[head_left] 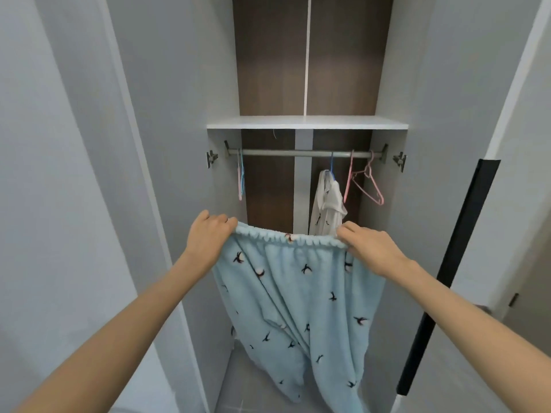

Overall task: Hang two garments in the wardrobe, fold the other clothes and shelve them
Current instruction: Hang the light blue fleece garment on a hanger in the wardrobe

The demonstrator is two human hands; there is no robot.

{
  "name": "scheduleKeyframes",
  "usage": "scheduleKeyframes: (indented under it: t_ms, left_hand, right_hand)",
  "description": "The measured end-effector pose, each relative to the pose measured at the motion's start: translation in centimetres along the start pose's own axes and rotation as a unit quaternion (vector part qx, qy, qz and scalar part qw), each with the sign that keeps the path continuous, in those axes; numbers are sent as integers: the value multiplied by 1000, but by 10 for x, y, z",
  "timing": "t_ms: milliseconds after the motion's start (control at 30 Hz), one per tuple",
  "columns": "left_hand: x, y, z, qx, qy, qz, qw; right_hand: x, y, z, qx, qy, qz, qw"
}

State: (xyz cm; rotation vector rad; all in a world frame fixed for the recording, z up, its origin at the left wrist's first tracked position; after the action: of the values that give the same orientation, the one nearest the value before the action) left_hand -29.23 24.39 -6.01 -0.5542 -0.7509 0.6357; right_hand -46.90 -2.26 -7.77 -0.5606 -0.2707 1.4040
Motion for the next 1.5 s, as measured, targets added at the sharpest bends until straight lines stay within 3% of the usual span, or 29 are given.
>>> scheduleKeyframes:
  t_ms: [67, 167, 267, 333, 400, 467, 633, 767, 833, 933, 1033, 1100, 1167, 1233, 1300, 1367, 1500]
  left_hand:
    - [0, -2, -14, 51, -16, 6, 999]
    - [8, -1, -31, 87, -14, 33, 996]
    - [12, 5, -36, 93, 7, 47, 995]
    - [15, 10, -38, 97, 3, 41, 994]
    - [16, 17, -44, 113, -14, 26, 993]
    - [18, 26, -51, 137, -27, 6, 990]
    - [24, 54, -75, 220, -51, -43, 973]
    - [23, 70, -81, 251, -61, -66, 964]
    - [19, 67, -73, 219, -50, -83, 971]
    - [1, 49, -44, 73, -10, -116, 990]
    - [-20, 26, -17, -29, 53, -111, 992]
    - [-35, 15, -7, -35, 96, -98, 990]
    - [-46, 7, -4, -27, 129, -89, 987]
    - [-54, 2, -6, 1, 144, -74, 987]
    - [-56, 0, -8, -1, 154, -58, 986]
    - [-51, 1, -8, -6, 158, -36, 987]
    - [-24, 8, -12, -31, 133, -64, 989]
  right_hand:
    - [-11, -4, -3, -5, -104, -63, 993]
    - [-24, -11, -2, -64, -310, -180, 931]
    - [-34, -10, 1, -91, -362, -232, 898]
    - [-34, -6, -3, -37, -300, -186, 935]
    - [-28, 1, -13, 38, -137, -121, 982]
    - [-21, 6, -22, 47, -25, -88, 995]
    - [-17, 15, -35, 49, 151, -90, 983]
    - [-10, 19, -43, 57, 219, -97, 969]
    - [-5, 23, -50, 83, 240, -103, 962]
    - [13, 28, -62, 189, 252, -108, 943]
    - [31, 29, -76, 363, 158, -118, 911]
    - [44, 26, -83, 413, -25, -129, 901]
    - [63, 22, -84, 332, -303, -171, 877]
    - [84, 19, -86, 202, -486, -198, 827]
    - [98, 15, -89, 120, -521, -196, 822]
    - [102, 14, -91, 94, -518, -185, 830]
    - [92, 18, -99, 163, -456, -152, 862]
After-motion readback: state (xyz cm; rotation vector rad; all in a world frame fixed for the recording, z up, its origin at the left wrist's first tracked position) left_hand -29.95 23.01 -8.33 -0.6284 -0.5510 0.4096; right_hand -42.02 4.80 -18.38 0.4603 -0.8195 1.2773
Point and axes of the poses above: each hand's wrist, its own y-axis away from the middle knuckle, its own z-axis out of the back of the hand, x = y × z, the point moved 1 cm from there along -y, towards the middle knuckle, and after that the axes turned 12 degrees about -x, right-handed, at the moved point
